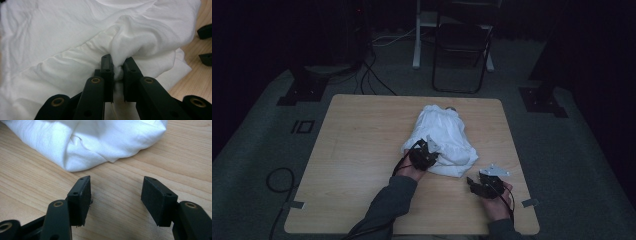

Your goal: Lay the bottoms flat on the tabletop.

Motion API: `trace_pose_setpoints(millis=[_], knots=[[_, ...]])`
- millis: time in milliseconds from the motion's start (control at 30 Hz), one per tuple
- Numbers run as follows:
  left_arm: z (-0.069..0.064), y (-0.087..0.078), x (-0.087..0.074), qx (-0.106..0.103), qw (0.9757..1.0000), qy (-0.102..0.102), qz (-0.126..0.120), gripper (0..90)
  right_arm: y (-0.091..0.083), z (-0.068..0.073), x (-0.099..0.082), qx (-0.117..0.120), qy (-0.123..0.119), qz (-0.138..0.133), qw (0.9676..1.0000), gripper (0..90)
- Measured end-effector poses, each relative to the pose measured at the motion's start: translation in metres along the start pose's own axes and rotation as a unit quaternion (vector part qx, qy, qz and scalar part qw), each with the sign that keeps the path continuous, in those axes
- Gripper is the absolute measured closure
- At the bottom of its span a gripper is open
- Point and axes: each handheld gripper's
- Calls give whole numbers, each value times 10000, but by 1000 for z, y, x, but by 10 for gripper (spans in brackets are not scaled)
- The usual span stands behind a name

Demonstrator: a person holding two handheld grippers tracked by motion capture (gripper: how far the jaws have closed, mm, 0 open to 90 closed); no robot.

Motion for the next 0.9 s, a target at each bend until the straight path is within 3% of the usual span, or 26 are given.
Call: trace_pose_setpoints(millis=[100,167,200,467,567,600,767,900], knots=[[10,-9,-1,97,9999,-99,-49,815,0,0,0,4,-9,-7,10000,405],[10,-9,-1,97,9999,-99,-49,815,0,0,0,5,-12,-8,10000,405],[20,-16,-4,190,9996,-206,-88,816,0,0,0,5,-11,-10,10000,405],[43,-31,-16,393,9982,-438,-115,814,1,0,0,11,-12,-14,10000,405],[45,-32,-17,412,9981,-453,-104,814,1,0,0,11,-17,-16,10000,405],[53,-37,-22,466,9972,-567,-114,813,1,0,0,13,-12,-15,10000,405],[62,-41,-27,558,9965,-622,-80,813,1,0,0,14,-12,-17,10000,405],[74,-46,-35,671,9947,-779,-78,813,1,0,0,18,-20,-21,10000,404]])
Point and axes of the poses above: each handheld gripper's, and its own axes: y roughly forward along the jaws, x roughly out of its top, z roughly to its left, and after that the axes turned 2 degrees about -z, right-handed
